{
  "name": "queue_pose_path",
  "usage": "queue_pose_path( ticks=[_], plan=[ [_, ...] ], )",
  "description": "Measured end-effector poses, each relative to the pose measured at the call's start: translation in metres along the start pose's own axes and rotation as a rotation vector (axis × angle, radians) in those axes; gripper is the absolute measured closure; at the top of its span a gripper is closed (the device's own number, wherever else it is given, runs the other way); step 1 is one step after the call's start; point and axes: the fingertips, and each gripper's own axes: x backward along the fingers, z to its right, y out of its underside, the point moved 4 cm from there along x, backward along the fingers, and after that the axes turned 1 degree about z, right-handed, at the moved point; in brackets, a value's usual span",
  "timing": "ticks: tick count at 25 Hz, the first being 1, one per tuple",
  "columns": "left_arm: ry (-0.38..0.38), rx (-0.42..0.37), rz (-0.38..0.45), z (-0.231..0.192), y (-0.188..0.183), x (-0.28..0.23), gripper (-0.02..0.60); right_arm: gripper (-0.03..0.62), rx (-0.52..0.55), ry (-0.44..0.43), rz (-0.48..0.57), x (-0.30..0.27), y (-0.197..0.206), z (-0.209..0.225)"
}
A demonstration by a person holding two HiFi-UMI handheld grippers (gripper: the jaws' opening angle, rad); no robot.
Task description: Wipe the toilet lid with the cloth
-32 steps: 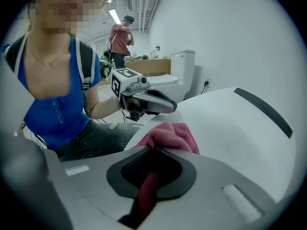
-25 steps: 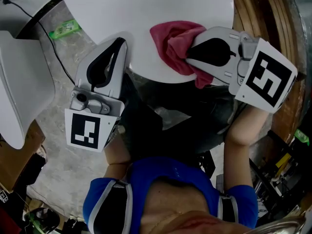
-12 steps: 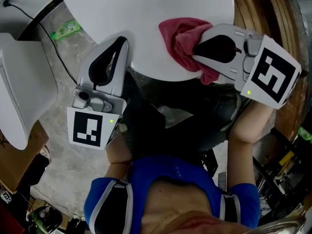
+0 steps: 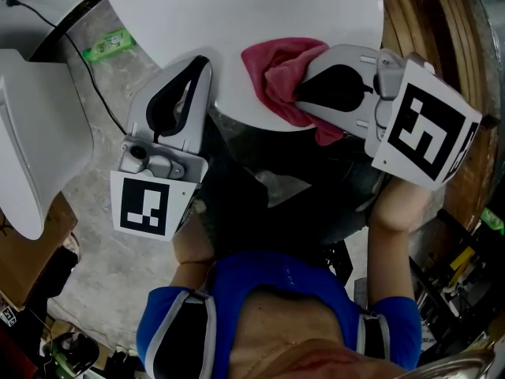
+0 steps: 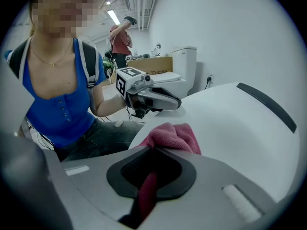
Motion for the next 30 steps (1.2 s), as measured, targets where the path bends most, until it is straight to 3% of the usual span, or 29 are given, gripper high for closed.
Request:
queue_pose_path(
  ticks=[14,23,30],
  plan=[
    [-0.042,-0.023,-0.047,-0.003,0.003,0.007,0.578,0.583,0.125,-0.113,-0.040,-0.039,-0.038,-0.019],
    [-0.034,-0.007,-0.066,-0.004,0.004,0.004,0.578,0.583,0.022,-0.252,-0.038,-0.040,-0.040,-0.011],
    [-0.066,-0.051,-0.086,0.000,0.004,-0.001,0.578,0.583,0.048,-0.189,0.014,-0.033,-0.044,0.019]
  ],
)
